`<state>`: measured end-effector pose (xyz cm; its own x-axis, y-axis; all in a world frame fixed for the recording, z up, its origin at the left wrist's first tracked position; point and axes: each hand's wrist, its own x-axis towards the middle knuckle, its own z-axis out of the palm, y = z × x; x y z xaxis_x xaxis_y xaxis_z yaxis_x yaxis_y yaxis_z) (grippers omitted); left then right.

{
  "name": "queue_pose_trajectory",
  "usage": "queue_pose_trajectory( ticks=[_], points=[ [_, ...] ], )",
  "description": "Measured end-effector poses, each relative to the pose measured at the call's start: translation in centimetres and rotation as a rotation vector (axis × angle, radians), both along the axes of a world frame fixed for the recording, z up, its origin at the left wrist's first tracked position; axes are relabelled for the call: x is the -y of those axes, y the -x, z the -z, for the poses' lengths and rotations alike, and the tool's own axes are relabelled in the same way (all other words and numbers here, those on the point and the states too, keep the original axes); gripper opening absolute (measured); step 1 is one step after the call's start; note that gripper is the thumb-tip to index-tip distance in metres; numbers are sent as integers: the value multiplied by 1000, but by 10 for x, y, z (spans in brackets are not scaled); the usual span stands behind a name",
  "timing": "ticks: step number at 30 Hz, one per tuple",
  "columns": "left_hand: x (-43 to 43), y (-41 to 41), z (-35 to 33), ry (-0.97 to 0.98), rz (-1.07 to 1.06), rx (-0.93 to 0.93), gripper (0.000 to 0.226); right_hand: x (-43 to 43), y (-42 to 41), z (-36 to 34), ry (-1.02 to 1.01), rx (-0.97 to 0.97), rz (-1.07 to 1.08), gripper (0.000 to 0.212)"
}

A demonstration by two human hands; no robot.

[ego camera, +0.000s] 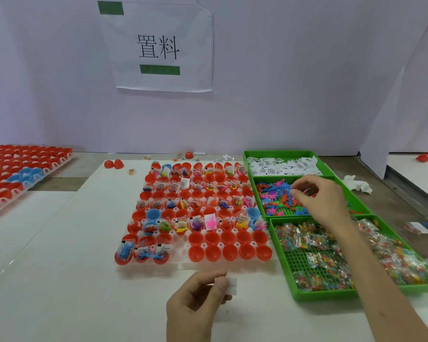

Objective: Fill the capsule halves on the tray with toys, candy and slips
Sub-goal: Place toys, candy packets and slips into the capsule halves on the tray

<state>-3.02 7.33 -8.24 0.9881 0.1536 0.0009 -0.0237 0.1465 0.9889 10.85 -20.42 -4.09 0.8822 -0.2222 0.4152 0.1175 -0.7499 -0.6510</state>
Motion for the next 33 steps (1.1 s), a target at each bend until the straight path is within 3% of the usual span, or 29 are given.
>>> queue_pose_trajectory(
  ticks=[11,18,22,29,33],
  points=[
    [2,0,2,25,-24,38,26,-1,5,-4,-57,9,-26,14],
    [4,1,1,81,-37,23,20,-18,16,-15,-478,93,-271,20],
    [2,3,-2,109,-49,14,11,-28,14,-13,-497,25,-318,17],
    [1,2,-1,163,-86,-1,14,-32,19,-19,-507,-14,-341,21],
    [2,1,0,227,-109,-22,14,-49,34,-31,-513,-139,-578,11]
  ],
)
